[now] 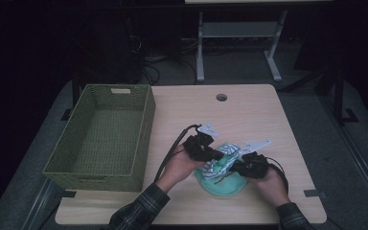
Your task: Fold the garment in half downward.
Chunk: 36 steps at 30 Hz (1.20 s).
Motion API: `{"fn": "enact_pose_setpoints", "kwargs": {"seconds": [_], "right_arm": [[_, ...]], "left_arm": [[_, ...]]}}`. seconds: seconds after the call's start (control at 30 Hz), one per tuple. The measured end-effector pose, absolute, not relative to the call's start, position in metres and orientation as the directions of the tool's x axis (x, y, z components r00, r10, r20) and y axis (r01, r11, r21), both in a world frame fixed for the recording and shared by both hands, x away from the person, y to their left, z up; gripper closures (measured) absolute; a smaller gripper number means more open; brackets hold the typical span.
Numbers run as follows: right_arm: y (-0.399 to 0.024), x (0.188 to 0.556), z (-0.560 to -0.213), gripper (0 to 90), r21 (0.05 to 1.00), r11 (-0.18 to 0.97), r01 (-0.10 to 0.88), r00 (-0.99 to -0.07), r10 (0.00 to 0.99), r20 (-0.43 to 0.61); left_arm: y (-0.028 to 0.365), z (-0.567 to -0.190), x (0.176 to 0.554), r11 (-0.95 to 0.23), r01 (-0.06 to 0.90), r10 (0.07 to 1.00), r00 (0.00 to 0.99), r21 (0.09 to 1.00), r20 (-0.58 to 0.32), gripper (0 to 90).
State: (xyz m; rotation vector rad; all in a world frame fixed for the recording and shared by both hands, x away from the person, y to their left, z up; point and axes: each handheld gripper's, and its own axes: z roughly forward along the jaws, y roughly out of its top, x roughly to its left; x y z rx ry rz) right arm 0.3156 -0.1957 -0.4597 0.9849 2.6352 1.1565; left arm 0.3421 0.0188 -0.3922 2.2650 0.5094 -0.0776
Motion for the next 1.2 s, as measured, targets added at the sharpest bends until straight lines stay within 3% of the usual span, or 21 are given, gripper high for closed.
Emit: {"fn": "enact_pose_setpoints", "kwargs": {"seconds": [0.47, 0.83, 1.2], "right_arm": [[-0.236, 0.311, -0.457, 89.7, 0.658, 0.485, 0.577, -0.723, 0.678, 0.134], [-0.236, 0.314, -0.463, 89.8, 0.624, 0.51, 0.592, -0.717, 0.687, 0.118], [-0.246, 0.315, -0.457, 89.8, 0.655, 0.477, 0.586, -0.69, 0.717, 0.095]], "left_arm": [[0.006, -0.405, 0.332, -0.63, 0.371, 0.311, 0.925, 0.682, -0.216, 88.8], [-0.016, -0.422, 0.317, -0.675, 0.34, 0.266, 0.94, 0.655, -0.214, 88.8], [-0.033, -0.449, 0.308, -0.719, 0.327, 0.25, 0.945, 0.613, -0.21, 87.6]]}}
